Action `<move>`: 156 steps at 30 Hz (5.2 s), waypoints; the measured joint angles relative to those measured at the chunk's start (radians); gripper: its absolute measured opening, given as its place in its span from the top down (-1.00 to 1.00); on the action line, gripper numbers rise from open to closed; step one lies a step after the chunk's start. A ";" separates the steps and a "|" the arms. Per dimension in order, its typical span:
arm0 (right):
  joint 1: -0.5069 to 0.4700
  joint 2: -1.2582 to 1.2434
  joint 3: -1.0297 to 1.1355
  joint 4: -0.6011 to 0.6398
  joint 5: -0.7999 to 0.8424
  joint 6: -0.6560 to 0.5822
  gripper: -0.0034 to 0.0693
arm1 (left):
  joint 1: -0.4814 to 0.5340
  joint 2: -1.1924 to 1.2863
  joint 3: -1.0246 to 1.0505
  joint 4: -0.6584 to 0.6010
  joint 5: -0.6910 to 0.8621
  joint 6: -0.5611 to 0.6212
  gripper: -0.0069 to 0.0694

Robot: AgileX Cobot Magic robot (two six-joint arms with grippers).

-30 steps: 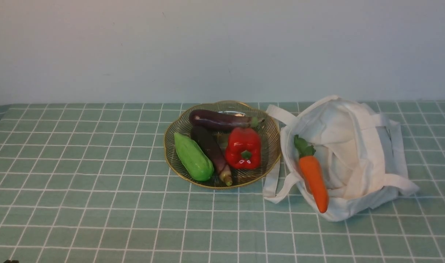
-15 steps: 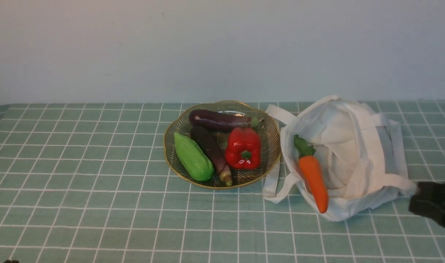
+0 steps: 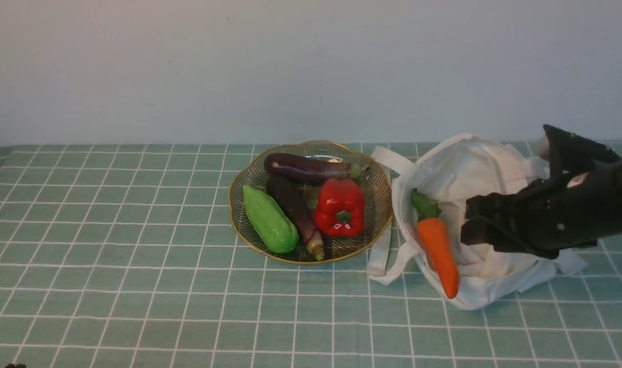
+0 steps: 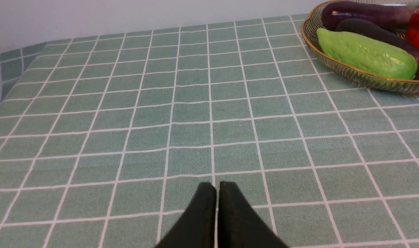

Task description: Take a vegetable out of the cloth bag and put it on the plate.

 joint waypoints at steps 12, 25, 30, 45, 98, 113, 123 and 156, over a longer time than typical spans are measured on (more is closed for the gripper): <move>0.003 0.301 -0.206 0.052 -0.006 -0.088 -0.31 | 0.000 0.000 0.000 0.000 0.000 0.000 0.83; 0.003 0.349 -0.225 0.074 0.034 -0.156 0.00 | 0.000 0.000 0.000 0.000 0.000 0.000 0.83; 0.001 0.247 -0.225 0.024 0.105 -0.158 0.00 | 0.000 0.000 0.000 0.000 0.000 0.000 0.83; 0.029 -0.016 -0.246 0.264 0.272 -0.394 0.00 | 0.000 0.000 0.000 0.000 0.000 0.000 0.83; 0.030 -0.155 -0.774 -0.214 0.661 -0.304 0.94 | 0.000 0.000 0.000 0.000 0.000 0.000 0.83; -0.044 -0.898 0.038 -0.159 0.280 -0.289 0.95 | 0.000 0.000 0.000 0.000 0.000 0.000 0.83; -0.044 -1.158 0.428 -0.059 -0.185 -0.290 0.95 | 0.000 0.000 0.000 0.000 0.000 0.000 0.83; -0.045 -1.231 0.496 -0.121 -0.227 -0.207 0.95 | 0.000 0.000 0.000 0.000 0.000 0.000 0.83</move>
